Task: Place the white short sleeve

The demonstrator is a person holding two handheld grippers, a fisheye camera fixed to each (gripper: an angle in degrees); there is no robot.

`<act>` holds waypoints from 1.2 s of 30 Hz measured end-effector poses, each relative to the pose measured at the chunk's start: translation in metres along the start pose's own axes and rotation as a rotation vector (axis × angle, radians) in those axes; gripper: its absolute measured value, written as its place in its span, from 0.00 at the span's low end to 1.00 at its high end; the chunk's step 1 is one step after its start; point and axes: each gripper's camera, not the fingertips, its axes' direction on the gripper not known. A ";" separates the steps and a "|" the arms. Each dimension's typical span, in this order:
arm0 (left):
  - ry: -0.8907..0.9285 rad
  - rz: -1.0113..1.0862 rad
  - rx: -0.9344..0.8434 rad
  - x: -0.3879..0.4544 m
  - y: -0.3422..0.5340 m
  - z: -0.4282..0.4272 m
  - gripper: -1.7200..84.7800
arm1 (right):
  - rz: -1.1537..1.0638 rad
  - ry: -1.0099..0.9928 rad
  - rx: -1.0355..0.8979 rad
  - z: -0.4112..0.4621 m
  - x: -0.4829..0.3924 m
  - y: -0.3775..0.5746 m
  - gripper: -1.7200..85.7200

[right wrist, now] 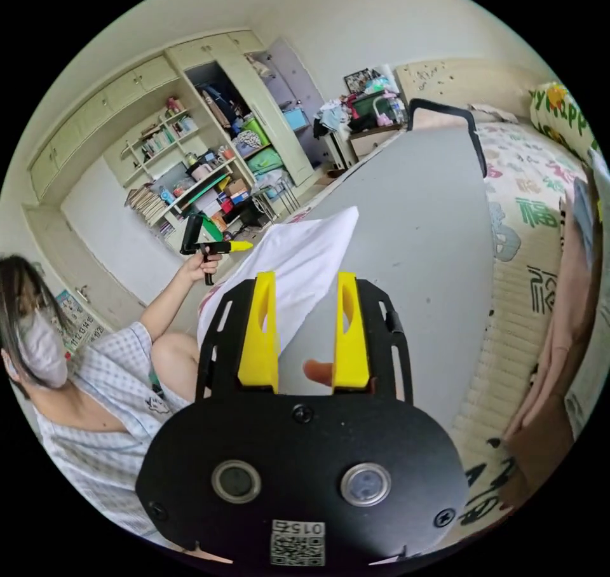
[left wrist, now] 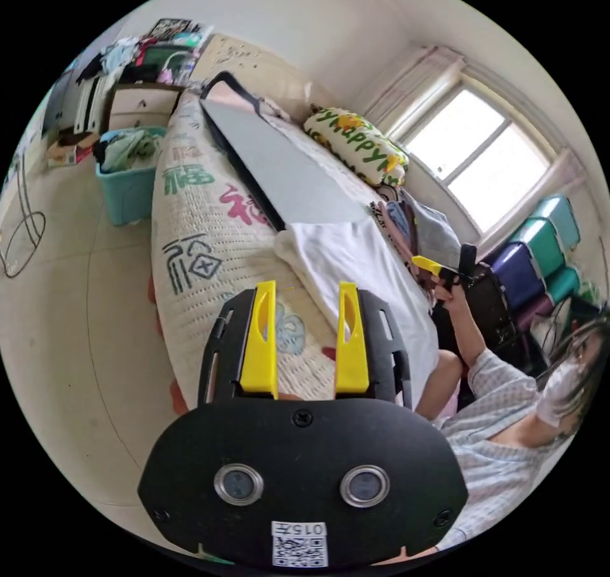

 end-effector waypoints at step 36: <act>0.159 0.559 0.199 0.138 0.074 -0.189 0.02 | -0.350 -0.094 0.259 -0.216 -0.120 0.004 0.05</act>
